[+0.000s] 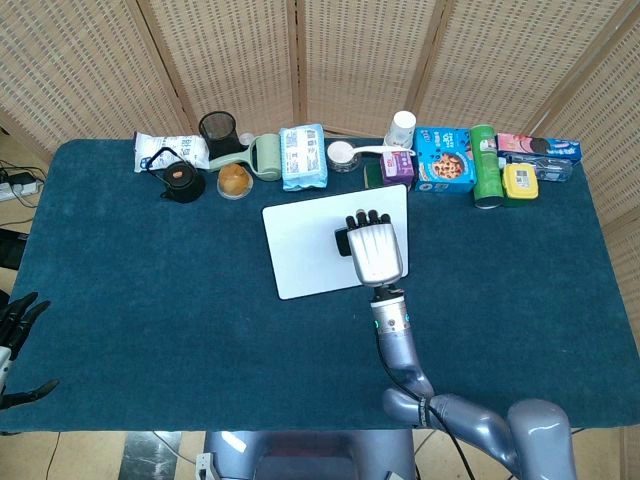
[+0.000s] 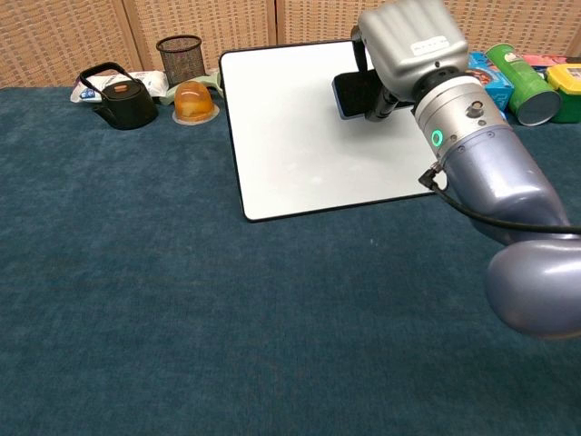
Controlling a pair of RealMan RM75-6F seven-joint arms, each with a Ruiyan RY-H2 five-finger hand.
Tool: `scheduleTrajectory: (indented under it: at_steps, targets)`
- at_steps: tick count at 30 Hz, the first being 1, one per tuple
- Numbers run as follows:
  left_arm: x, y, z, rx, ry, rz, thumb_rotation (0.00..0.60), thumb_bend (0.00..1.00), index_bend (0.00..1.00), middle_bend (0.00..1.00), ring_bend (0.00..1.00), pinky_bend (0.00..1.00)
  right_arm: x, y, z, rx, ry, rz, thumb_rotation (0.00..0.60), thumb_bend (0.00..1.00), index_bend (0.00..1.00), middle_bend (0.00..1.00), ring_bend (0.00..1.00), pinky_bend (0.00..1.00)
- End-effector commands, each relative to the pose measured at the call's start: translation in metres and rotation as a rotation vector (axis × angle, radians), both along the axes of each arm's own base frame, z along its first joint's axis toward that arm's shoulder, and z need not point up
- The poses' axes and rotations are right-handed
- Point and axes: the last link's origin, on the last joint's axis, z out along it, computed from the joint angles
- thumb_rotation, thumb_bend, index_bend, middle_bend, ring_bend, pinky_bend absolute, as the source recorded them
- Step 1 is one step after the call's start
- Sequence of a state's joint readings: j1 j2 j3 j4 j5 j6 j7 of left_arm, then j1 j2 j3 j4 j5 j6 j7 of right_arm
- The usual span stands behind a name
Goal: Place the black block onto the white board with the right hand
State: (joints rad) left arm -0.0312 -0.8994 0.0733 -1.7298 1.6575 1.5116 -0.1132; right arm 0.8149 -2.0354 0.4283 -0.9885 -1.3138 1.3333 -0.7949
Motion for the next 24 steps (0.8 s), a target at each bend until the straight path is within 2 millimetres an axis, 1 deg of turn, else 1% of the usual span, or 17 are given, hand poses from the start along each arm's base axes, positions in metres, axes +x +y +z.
scheduleTrajectory:
  at_steps: [1, 9, 15, 24]
  targets:
    - [0.000, 0.000, 0.000, 0.000, 0.000, 0.001, 0.600, 0.06, 0.00, 0.00, 0.00, 0.08, 0.000, -0.001, -0.007, 0.011, -0.007, -0.006, 0.600, 0.21, 0.62, 0.53, 0.50, 0.61]
    - [-0.001, 0.002, 0.002, 0.001, -0.002, 0.008, 0.600, 0.06, 0.00, 0.00, 0.00, 0.08, 0.004, -0.001, -0.016, 0.008, 0.000, 0.017, 0.600, 0.21, 0.62, 0.53, 0.50, 0.61]
    - [-0.002, 0.001, 0.004, 0.001, -0.013, 0.009, 0.600, 0.06, 0.00, 0.00, 0.00, 0.08, 0.004, -0.002, -0.024, 0.010, 0.007, 0.017, 0.600, 0.21, 0.62, 0.53, 0.50, 0.61]
    - [-0.003, 0.001, 0.006, 0.002, -0.021, 0.009, 0.600, 0.06, 0.00, 0.00, 0.00, 0.08, 0.003, -0.004, -0.029, 0.015, 0.009, 0.005, 0.600, 0.21, 0.61, 0.52, 0.50, 0.61]
